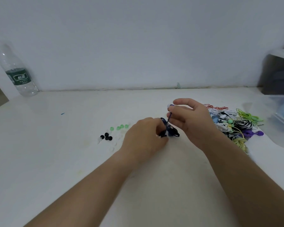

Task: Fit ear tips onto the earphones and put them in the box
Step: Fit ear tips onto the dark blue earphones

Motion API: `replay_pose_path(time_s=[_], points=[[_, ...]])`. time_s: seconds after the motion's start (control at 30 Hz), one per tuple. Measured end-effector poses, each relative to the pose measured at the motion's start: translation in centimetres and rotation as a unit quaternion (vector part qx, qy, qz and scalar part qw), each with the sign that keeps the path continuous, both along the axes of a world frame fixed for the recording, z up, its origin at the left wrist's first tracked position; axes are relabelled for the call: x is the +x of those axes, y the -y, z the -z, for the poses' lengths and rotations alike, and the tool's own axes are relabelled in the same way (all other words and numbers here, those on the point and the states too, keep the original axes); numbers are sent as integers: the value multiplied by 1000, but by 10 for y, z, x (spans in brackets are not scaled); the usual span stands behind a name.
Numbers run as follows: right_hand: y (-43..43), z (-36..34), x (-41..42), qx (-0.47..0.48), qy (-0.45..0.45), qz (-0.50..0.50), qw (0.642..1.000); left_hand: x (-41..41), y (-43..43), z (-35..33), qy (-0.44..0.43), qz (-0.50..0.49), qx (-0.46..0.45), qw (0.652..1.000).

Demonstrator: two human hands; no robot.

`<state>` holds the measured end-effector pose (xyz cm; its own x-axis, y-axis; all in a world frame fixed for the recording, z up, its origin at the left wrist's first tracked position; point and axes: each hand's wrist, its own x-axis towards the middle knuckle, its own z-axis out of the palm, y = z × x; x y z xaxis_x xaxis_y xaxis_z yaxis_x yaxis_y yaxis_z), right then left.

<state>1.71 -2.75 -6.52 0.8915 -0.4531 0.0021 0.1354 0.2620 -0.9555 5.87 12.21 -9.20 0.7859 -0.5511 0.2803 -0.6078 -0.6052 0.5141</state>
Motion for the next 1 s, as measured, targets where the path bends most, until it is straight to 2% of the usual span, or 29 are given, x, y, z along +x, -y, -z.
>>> replay_pose_path(time_s=[0.17, 0.27, 0.37, 0.5, 0.6, 0.67, 0.83, 0.93, 1.0], points=[[6, -1, 0, -16, 1, 55, 998, 9, -10, -9, -125, -18, -147, 981], [7, 0, 1, -38, -5, 71, 997, 9, -11, -12, -234, -29, -246, 940], [7, 1, 2, -54, -16, 67, 996, 8, -12, -13, -297, -17, -290, 910], [7, 2, 3, -122, -55, 65, 989, 7, -12, -15, -272, -23, -322, 907], [8, 1, 2, -132, -77, 62, 986, 8, -13, -19, -217, -40, -336, 916], [10, 0, 0, -158, -93, 63, 981, 9, -13, -21, -213, -40, -358, 908], [12, 9, 2, -368, -183, 42, 911, 14, -18, -18, -267, -46, -382, 884], [6, 14, 3, -490, -263, 23, 831, 17, -18, -17, -329, -32, -411, 850], [1, 15, 2, -564, -271, 54, 778, 18, -18, -16, -339, -25, -419, 842]])
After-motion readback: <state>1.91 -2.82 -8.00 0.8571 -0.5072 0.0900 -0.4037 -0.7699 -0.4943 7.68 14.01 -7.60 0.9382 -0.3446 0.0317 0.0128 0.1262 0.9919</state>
